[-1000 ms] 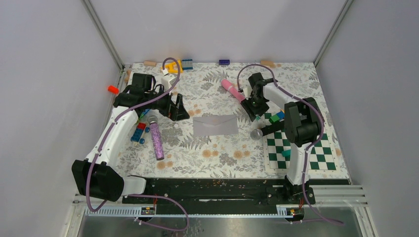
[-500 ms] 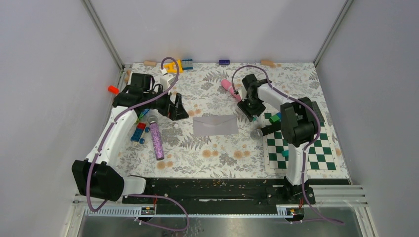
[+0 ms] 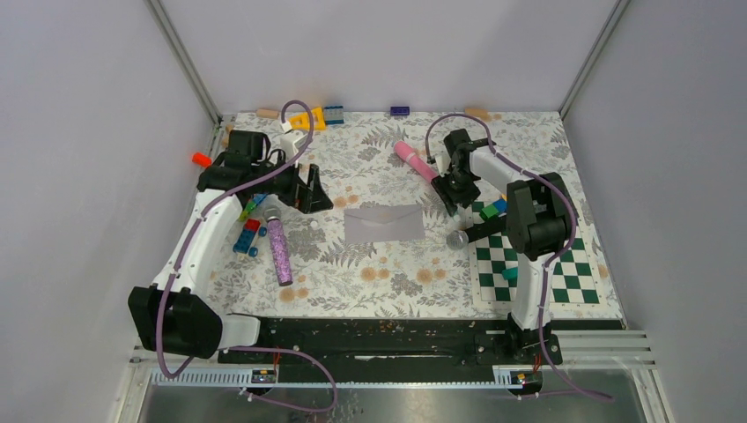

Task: Place the letter into the envelope and seal it
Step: Pick up the solid glue from the center of the board.

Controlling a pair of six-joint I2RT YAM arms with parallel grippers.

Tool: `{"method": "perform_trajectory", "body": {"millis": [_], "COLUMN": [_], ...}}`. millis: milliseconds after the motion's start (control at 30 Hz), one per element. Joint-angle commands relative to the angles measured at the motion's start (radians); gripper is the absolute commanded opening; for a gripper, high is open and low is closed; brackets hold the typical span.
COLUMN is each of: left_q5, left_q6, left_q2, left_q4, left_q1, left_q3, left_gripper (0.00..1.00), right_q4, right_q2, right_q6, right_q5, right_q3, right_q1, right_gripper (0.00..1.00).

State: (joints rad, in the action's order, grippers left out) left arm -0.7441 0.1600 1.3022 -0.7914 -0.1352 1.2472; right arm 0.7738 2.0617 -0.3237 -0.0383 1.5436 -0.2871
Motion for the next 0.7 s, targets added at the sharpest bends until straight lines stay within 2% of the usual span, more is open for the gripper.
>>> {"method": "perform_trajectory", "body": {"millis": [0, 667], "left_q5": [-0.06, -0.1], "left_q6": [0.013, 0.006], "left_q2": [-0.034, -0.041], "left_q4": [0.035, 0.035], "left_q1": [0.025, 0.058], "left_q3": [-0.011, -0.011], "left_gripper": [0.99, 0.99], "right_q4": [0.017, 0.107], "right_q2": [-0.011, 0.002], "right_q6": [0.015, 0.056], "right_q5": [-0.034, -0.127], "right_q3": [0.026, 0.056], "right_q1": [0.003, 0.002], "right_gripper": [0.56, 0.49]}}
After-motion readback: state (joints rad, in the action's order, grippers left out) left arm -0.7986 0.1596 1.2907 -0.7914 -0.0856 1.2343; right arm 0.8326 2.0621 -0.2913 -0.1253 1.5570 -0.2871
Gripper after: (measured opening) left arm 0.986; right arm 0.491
